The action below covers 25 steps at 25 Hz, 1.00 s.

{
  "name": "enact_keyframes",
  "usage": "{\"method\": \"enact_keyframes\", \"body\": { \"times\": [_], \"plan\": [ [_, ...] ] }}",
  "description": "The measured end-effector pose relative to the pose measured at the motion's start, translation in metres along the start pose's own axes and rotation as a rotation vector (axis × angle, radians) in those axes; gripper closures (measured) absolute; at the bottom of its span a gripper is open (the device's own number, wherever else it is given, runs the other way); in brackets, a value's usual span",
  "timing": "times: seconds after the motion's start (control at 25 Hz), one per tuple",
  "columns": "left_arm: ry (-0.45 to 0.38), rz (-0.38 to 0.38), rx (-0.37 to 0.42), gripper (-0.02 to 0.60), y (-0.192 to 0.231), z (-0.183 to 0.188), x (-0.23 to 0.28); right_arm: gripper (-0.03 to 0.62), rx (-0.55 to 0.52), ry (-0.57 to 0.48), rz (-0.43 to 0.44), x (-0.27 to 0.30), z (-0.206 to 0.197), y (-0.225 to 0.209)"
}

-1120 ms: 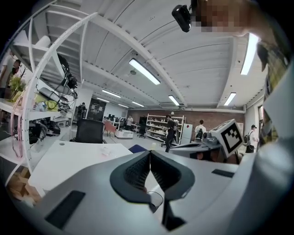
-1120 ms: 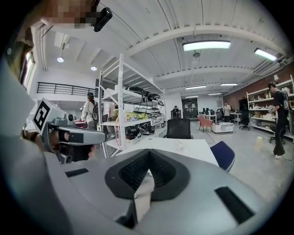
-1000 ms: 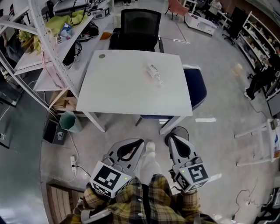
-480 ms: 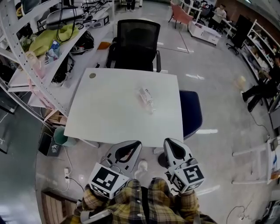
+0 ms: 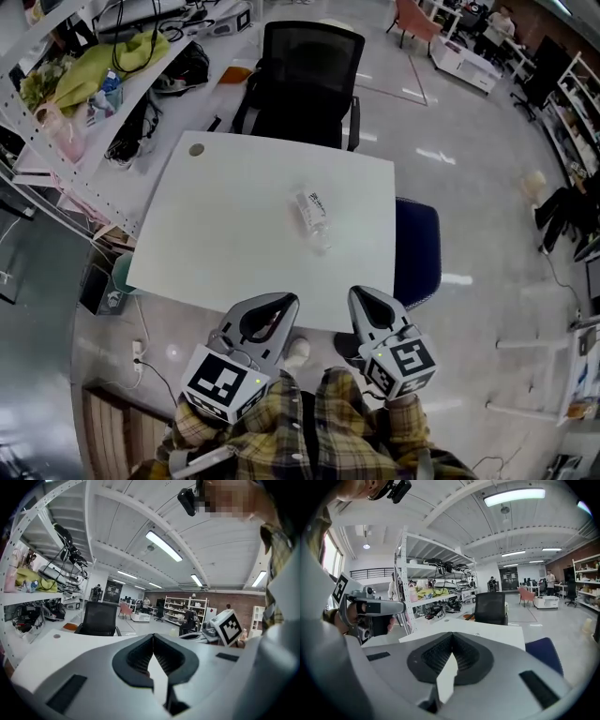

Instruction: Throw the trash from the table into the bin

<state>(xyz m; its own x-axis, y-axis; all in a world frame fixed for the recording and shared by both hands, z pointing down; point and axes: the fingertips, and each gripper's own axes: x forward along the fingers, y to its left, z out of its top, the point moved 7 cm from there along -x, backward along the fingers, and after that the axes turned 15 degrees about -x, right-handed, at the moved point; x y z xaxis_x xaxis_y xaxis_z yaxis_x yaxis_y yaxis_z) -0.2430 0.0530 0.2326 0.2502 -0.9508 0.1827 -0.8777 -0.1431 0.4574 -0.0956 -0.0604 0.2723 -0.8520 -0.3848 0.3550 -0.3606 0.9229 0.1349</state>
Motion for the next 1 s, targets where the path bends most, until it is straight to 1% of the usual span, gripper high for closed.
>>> {"method": "enact_keyframes", "body": {
  "times": [0.12,0.24,0.36,0.52,0.68,0.84,1.0],
  "plan": [
    [0.006,0.016,-0.025,0.572,0.024,0.006,0.006,0.595,0.002,0.015,0.015,0.028,0.002,-0.002],
    [0.010,0.009,-0.026,0.572,0.050,0.018,0.014,0.595,0.009,0.006,0.009,0.054,0.009,-0.005],
    [0.015,-0.020,-0.020,0.572,0.074,0.035,0.027,0.595,0.021,-0.005,-0.030,0.074,0.019,-0.011],
    [0.032,-0.079,-0.009,0.572,0.103,0.055,0.044,0.595,0.039,0.017,-0.107,0.101,0.034,-0.018],
    [0.050,-0.133,-0.011,0.572,0.129,0.065,0.059,0.595,0.051,0.031,-0.148,0.123,0.032,-0.025],
    [0.074,-0.182,-0.013,0.572,0.151,0.073,0.070,0.594,0.073,0.039,-0.207,0.141,0.035,-0.032],
    [0.095,-0.201,-0.013,0.572,0.171,0.076,0.075,0.594,0.094,0.067,-0.227,0.159,0.029,-0.036]
  ]
}}
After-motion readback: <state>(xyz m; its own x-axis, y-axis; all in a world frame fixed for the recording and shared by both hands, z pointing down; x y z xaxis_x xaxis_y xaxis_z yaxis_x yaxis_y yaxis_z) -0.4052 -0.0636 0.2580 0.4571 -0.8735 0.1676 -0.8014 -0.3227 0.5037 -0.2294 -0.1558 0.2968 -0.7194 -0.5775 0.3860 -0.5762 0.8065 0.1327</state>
